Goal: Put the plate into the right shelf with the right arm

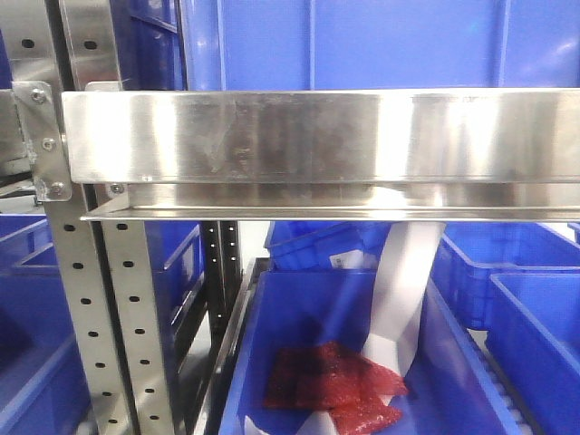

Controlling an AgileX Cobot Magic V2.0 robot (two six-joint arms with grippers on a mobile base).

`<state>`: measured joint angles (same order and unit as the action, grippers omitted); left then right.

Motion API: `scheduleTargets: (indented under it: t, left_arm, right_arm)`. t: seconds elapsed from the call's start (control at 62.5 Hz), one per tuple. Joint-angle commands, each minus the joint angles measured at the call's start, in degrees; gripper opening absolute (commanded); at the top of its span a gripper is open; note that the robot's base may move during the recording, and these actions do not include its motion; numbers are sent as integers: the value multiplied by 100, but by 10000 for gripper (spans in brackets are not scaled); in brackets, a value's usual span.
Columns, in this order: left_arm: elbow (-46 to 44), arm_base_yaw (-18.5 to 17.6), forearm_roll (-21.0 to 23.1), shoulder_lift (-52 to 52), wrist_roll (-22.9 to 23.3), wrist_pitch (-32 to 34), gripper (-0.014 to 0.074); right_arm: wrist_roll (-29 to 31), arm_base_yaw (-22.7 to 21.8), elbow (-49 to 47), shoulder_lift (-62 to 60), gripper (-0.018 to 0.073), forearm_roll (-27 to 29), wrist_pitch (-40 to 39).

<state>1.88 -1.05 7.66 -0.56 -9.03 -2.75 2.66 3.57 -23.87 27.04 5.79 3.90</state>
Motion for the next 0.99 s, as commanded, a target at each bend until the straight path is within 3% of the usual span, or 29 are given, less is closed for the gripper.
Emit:
scheduleTargets:
  t: [0.0,0.304,0.976]
  left_arm:
    - [59,-11,47,-59,40,516,-128]
    - [59,-11,47,-59,40,516,-128]
    - [59,-11,47,-59,40,516,-128]
  right_arm:
    - [34,-32,246,-721,51,-67,-499]
    - [34,-32,830,-2729,51,-61,138]
    - [34,-32,866,-2824,51,-56,199]
